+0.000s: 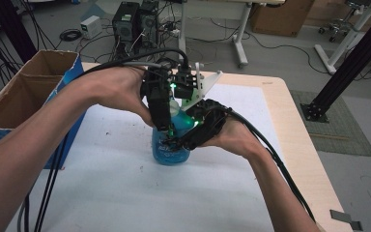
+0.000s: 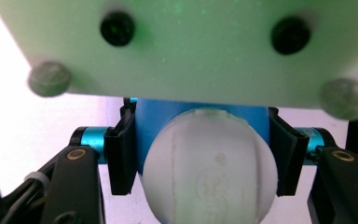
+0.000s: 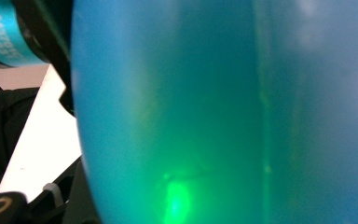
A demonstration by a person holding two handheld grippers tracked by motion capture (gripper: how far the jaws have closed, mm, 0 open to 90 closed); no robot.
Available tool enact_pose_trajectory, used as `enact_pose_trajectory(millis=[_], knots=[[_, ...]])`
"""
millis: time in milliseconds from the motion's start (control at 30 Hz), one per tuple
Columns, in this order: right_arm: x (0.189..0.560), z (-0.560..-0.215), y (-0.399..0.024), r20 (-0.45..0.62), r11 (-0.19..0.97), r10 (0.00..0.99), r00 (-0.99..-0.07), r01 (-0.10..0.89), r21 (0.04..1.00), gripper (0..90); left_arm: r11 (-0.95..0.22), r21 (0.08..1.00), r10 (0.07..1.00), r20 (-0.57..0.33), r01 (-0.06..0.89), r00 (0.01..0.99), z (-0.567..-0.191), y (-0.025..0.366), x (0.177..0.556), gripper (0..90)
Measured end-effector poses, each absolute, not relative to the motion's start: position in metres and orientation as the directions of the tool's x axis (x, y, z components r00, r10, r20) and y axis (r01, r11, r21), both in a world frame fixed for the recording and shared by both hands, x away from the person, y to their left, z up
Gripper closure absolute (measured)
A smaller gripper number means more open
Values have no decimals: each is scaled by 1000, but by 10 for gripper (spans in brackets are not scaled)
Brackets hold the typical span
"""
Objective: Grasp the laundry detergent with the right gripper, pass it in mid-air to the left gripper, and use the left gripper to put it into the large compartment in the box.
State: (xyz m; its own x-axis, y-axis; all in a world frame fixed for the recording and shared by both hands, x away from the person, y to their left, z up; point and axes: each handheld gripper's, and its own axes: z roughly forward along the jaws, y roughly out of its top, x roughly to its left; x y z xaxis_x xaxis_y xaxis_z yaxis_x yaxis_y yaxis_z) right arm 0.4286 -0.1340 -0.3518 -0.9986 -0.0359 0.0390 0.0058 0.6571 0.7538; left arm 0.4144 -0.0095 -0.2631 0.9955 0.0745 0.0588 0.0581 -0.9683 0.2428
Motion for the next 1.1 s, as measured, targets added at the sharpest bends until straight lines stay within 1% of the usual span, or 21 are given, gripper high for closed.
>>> enact_pose_trajectory(millis=[67,133,200,233,300,400,433,467,500,567,600,667,833,933,1100], knots=[[429,-352,-134,41,654,-49,-998,-1,756,435,-969,239,73,59,57,996,-263,-10,414,384],[428,-353,-134,38,658,-31,-999,8,753,433,-970,236,68,63,51,996,-263,-10,414,384],[428,-352,-134,37,657,-52,-998,-6,754,431,-971,236,67,61,51,996,-263,-10,413,384],[427,-352,-134,38,662,-50,-998,-5,750,408,-969,240,67,61,51,996,-263,-10,413,383],[428,-352,-134,38,666,-62,-997,-13,746,403,-971,234,64,60,48,996,-263,-10,412,383],[428,-354,-136,38,674,-41,-998,0,739,351,-970,238,67,65,50,996,-262,-9,412,383],[428,-354,-136,38,674,-41,-998,0,739,351,-969,242,71,66,53,995,-262,-8,411,383],[429,-354,-137,32,670,-37,-999,-1,743,342,-973,228,62,69,44,996,-262,-8,411,383],[428,-354,-139,53,662,-14,-998,31,749,320,-973,225,66,68,49,995,-262,-6,410,383],[429,-353,-140,48,667,-28,-998,17,745,317,-973,225,70,69,52,995,-261,-5,410,383],[429,-350,-144,44,675,-8,-999,26,738,292,-972,225,76,68,59,995,-260,-3,411,383],[429,-349,-145,43,680,-7,-999,27,732,289,-972,225,87,65,70,994,-257,1,411,383],[426,-337,-163,1,717,47,-999,35,697,264,-973,206,119,57,105,991,-241,14,412,383],[423,-329,-174,-12,738,73,-997,46,673,231,-974,191,139,62,125,988,-228,22,413,383],[419,-319,-195,-32,754,119,-992,70,653,222,-969,176,189,68,175,980,-207,39,415,383]])
